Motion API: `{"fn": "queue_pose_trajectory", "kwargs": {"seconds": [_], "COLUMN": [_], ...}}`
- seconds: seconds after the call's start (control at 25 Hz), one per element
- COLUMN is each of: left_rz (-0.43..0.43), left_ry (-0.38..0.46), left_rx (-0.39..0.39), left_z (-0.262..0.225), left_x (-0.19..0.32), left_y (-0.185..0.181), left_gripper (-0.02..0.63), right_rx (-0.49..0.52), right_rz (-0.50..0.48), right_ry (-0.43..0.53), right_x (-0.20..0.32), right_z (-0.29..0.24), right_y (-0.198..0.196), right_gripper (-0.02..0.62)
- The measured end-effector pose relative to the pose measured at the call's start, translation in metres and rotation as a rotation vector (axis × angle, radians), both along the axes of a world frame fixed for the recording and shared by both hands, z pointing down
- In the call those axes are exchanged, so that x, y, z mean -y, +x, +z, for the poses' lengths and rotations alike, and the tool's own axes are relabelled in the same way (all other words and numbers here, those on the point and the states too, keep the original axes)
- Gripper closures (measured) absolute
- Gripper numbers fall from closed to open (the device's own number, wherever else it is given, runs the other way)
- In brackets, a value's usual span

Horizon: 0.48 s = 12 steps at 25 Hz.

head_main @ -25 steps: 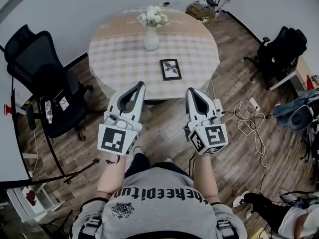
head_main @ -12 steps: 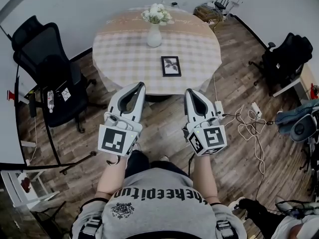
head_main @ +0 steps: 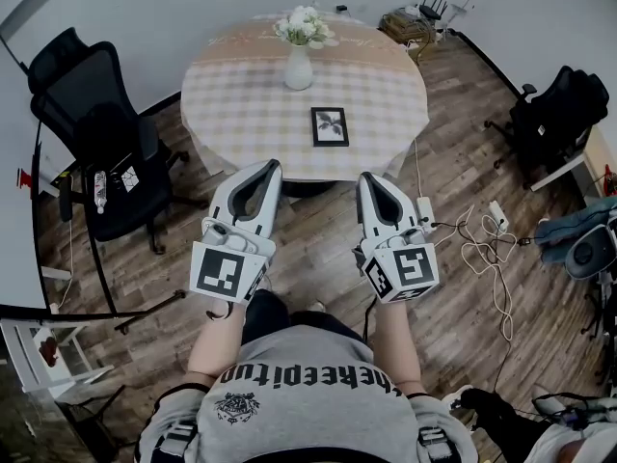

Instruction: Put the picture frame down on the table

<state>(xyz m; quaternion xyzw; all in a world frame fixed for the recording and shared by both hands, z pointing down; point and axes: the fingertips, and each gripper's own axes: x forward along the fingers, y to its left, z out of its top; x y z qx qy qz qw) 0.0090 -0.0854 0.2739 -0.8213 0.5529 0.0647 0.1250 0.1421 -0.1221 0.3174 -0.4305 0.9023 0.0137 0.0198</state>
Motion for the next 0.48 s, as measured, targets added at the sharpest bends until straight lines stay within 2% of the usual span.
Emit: {"fn": "queue_pose_trajectory", "kwargs": {"seconds": [0.48], "left_rz": [0.002], "left_ry": [0.008], "left_rx": [0.008], "left_z": [-0.0049], "left_x": [0.0039], "left_y": [0.0095], "left_gripper": [0.591], "right_rx": [-0.005], "right_rz": [-0.020], "right_ry": [0.013], "right_x": [0.0033], "right_z": [-0.0039], "right_y": [0.0038], "right_gripper": [0.589]}}
